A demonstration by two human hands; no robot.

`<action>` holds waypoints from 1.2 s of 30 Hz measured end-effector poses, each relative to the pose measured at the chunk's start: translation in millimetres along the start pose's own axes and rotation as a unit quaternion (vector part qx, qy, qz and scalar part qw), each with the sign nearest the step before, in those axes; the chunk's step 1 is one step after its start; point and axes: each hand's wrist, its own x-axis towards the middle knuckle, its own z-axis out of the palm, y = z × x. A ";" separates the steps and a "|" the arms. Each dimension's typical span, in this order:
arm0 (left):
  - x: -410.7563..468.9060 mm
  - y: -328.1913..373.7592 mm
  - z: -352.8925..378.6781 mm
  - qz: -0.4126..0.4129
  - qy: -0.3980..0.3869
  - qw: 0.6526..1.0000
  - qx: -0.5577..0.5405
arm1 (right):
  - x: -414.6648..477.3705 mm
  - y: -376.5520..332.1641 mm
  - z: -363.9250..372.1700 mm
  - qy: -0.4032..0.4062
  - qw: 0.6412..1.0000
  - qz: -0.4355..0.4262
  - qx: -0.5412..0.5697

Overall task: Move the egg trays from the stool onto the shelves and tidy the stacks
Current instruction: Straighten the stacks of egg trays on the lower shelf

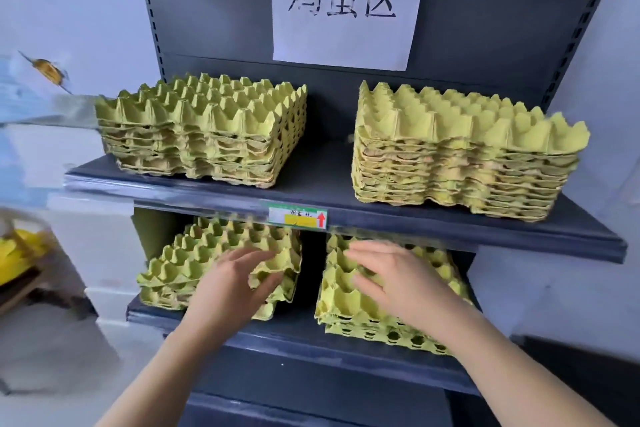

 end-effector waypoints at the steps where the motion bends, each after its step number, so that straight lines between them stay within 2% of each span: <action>1: -4.2 -15.7 4.7 -0.023 -0.019 0.999 0.011 | 4.9 -3.6 15.2 -0.015 1.000 0.003 0.003; 5: -6.1 -96.9 13.5 -0.070 -0.087 0.992 0.060 | 47.1 -26.7 77.8 -0.063 0.997 0.046 0.026; 11: 15.3 -186.8 19.4 -0.092 -0.158 0.973 0.140 | 110.7 -44.9 139.8 -0.084 0.977 0.173 0.088; 13: 21.7 -205.1 20.8 -0.084 -0.171 0.975 0.117 | 123.0 -45.9 152.1 -0.089 0.968 0.206 0.114; 17: 31.0 -226.5 19.2 -0.043 -0.133 0.990 0.033 | 130.9 -49.8 161.2 -0.051 0.955 0.244 0.163; 20: 40.8 -238.4 13.6 -0.018 -0.087 0.996 -0.011 | 137.1 -57.3 160.6 -0.011 0.957 0.246 0.154; 25: 44.4 -270.1 5.4 -0.012 -0.050 0.998 -0.021 | 152.0 -76.3 175.0 -0.006 0.965 0.212 0.151; 28: 45.2 -289.8 4.9 -0.022 -0.076 0.997 -0.021 | 160.8 -81.0 196.8 -0.031 0.964 0.207 0.161; 32: 47.7 -302.9 12.2 -0.049 -0.150 0.987 -0.017 | 159.8 -76.0 220.6 -0.084 0.964 0.220 0.126; 36: 48.0 -310.4 22.9 -0.075 -0.194 0.978 -0.023 | 156.3 -70.6 228.0 -0.097 0.961 0.225 0.126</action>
